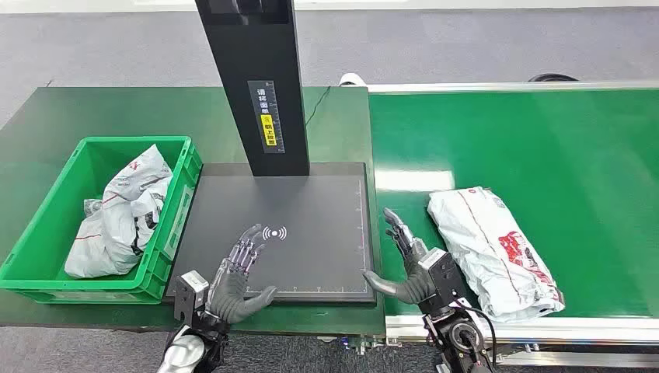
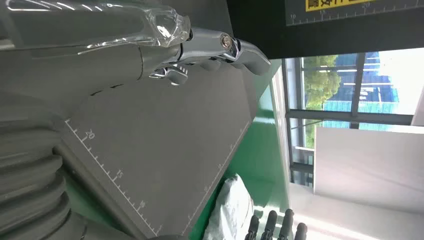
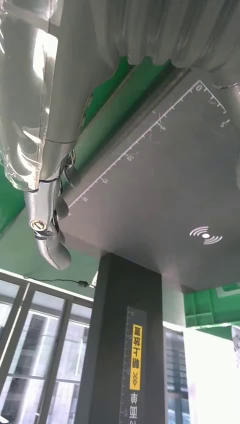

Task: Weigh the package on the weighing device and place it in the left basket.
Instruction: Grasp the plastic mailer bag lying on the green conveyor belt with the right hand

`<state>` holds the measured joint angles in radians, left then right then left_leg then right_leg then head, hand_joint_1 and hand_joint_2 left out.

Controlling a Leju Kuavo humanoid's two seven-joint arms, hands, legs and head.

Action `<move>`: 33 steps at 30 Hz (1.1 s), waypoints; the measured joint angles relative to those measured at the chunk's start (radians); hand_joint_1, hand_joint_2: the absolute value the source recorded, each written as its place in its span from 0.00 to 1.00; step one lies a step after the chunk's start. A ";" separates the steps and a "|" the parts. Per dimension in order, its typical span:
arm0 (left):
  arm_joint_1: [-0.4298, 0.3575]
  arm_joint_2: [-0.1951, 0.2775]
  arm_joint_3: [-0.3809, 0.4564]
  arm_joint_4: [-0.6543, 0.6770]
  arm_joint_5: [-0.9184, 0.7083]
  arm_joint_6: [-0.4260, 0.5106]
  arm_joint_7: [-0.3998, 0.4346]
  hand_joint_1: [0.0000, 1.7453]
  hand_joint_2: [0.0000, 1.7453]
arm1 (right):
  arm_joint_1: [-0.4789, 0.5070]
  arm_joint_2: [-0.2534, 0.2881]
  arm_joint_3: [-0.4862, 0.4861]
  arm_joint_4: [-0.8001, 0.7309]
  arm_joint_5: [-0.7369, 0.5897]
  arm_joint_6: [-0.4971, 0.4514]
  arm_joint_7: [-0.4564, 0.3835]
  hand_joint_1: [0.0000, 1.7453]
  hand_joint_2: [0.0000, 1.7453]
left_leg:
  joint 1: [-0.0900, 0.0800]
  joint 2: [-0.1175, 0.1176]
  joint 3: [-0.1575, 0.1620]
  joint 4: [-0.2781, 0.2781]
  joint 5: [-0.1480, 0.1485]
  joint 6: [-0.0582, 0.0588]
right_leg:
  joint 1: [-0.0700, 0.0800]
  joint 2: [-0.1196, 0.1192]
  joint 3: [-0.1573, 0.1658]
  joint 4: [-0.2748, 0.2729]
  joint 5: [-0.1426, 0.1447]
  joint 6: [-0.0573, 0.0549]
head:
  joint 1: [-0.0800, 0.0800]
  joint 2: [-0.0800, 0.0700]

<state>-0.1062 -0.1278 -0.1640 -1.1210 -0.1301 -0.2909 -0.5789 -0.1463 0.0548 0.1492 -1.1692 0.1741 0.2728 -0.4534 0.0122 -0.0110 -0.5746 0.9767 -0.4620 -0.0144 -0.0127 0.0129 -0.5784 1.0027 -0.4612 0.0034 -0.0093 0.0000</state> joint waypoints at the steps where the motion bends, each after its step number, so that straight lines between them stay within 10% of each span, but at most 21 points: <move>1: 0.001 -0.001 0.000 -0.002 0.000 -0.001 0.001 0.00 1.00 | 0.001 0.000 -0.001 -0.003 0.007 -0.008 0.001 0.00 1.00 | 0.000 0.000 0.000 0.000 0.000 0.000 | 0.000 0.000 0.000 0.000 0.000 0.000 | 0.000 0.000; 18: 0.054 0.003 0.012 -0.098 0.008 -0.024 0.034 0.00 1.00 | -0.058 -0.088 -0.128 -0.073 0.247 -0.206 0.152 0.00 1.00 | 0.000 0.000 0.000 0.000 0.000 0.000 | 0.000 0.000 0.000 0.000 0.000 0.000 | 0.000 0.000; 26: 0.017 0.005 0.014 -0.095 0.018 -0.032 0.069 0.00 1.00 | -0.147 -0.172 -0.178 0.030 0.526 -0.314 0.354 0.00 1.00 | 0.000 0.000 0.000 0.000 0.000 0.000 | 0.000 0.000 0.000 0.000 0.000 0.000 | 0.000 0.000; 33: 0.002 0.009 0.014 -0.095 0.026 -0.026 0.076 0.00 1.00 | -0.237 -0.224 -0.176 0.189 0.629 -0.232 0.444 0.00 1.00 | 0.000 0.000 0.000 0.000 0.000 0.000 | 0.000 0.000 0.000 0.000 0.000 0.000 | 0.000 0.000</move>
<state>-0.1038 -0.1189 -0.1495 -1.2158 -0.1042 -0.3171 -0.5033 -0.3831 -0.1694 -0.0270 -0.9807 0.8034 0.0406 -0.0096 0.0121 -0.0113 -0.5747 0.9771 -0.4620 -0.0143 -0.0129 0.0128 -0.5782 1.0027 -0.4608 0.0035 -0.0094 0.0000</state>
